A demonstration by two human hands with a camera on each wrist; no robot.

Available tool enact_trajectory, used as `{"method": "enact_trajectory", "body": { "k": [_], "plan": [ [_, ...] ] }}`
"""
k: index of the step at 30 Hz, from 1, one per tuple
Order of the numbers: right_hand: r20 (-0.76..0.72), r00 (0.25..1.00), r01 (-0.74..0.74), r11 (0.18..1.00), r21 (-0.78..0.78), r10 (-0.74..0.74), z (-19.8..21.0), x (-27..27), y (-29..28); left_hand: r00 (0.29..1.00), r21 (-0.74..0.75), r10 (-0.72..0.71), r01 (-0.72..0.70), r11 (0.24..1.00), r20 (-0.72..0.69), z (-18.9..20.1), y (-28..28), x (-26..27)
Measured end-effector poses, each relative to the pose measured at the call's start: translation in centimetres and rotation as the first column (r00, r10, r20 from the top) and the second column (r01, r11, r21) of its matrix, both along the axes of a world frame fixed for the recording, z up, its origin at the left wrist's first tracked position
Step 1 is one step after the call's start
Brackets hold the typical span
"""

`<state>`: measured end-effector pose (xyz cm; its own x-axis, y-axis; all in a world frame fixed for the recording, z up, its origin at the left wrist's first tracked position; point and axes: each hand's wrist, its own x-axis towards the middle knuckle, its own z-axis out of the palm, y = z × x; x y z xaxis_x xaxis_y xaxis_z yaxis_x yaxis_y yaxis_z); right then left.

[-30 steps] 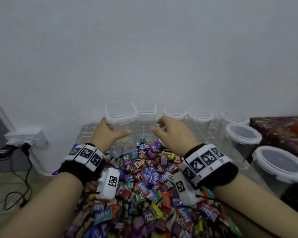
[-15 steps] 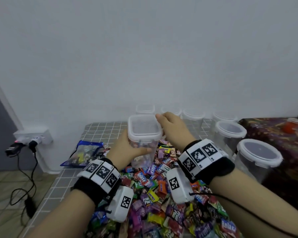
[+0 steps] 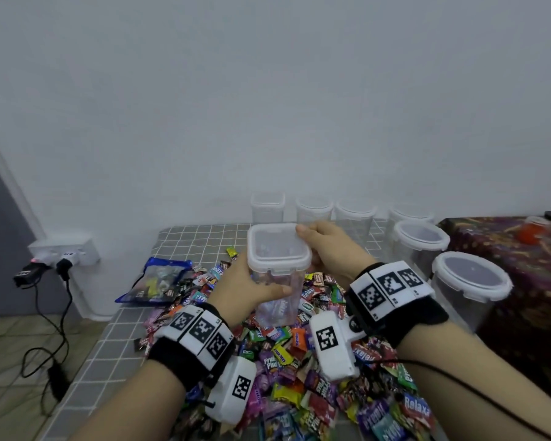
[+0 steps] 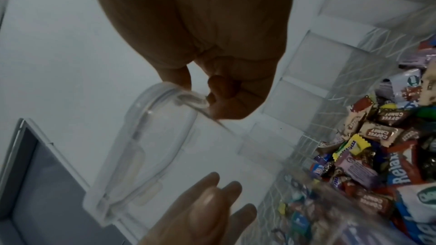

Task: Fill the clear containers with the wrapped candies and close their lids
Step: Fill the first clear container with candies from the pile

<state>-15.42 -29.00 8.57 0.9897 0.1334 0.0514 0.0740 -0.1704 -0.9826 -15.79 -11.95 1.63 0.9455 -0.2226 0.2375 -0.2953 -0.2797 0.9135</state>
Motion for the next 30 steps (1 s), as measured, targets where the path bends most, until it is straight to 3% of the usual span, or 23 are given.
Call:
{"method": "enact_trajectory", "body": {
  "k": [3, 7, 12, 17, 21, 24, 27, 30],
  "plan": [
    [0.031, 0.995, 0.096, 0.994, -0.046, -0.095, -0.7, 0.4, 0.2, 1.0, 0.01, 0.022, -0.022, 1.0, 0.019, -0.3, 0.3, 0.1],
    [0.178, 0.976, 0.156, 0.972, -0.176, -0.124, -1.3, 1.1, 0.8, 1.0, 0.011, 0.014, -0.014, 1.0, 0.005, 0.1, 1.0, 0.2],
    [0.296, 0.955, 0.115, 0.931, -0.345, -0.008, 0.0, 1.8, 1.9, 0.998, 0.135, -0.06, 0.055, 0.989, 0.034, 0.9, 1.2, 0.3],
    [0.246, 0.967, 0.086, 0.827, -0.556, 0.065, 0.3, 2.4, 2.9, 0.987, 0.326, -0.106, 0.06, 0.943, 0.123, 1.4, 1.1, 0.6],
    [0.2, 0.979, 0.078, 0.851, -0.519, 0.032, 0.1, 2.6, 2.8, 0.981, 0.393, -0.087, 0.013, 0.919, 0.171, 1.1, 0.9, 0.6],
    [0.259, 0.966, 0.142, 0.861, -0.489, -0.012, -0.4, 2.4, 2.6, 0.979, 0.422, -0.056, -0.032, 0.906, 0.196, 0.5, 0.8, 0.6],
    [0.358, 0.92, 0.296, 0.886, -0.357, -0.163, -1.3, 2.2, 2.2, 0.987, 0.291, 0.022, -0.068, 0.954, 0.161, 0.2, 1.1, 1.0],
    [0.232, 0.947, 0.283, 0.919, -0.275, -0.222, -2.4, 1.6, 1.4, 0.951, 0.24, 0.2, -0.257, 0.936, 0.236, 0.3, 1.8, 1.6]
  ]
}}
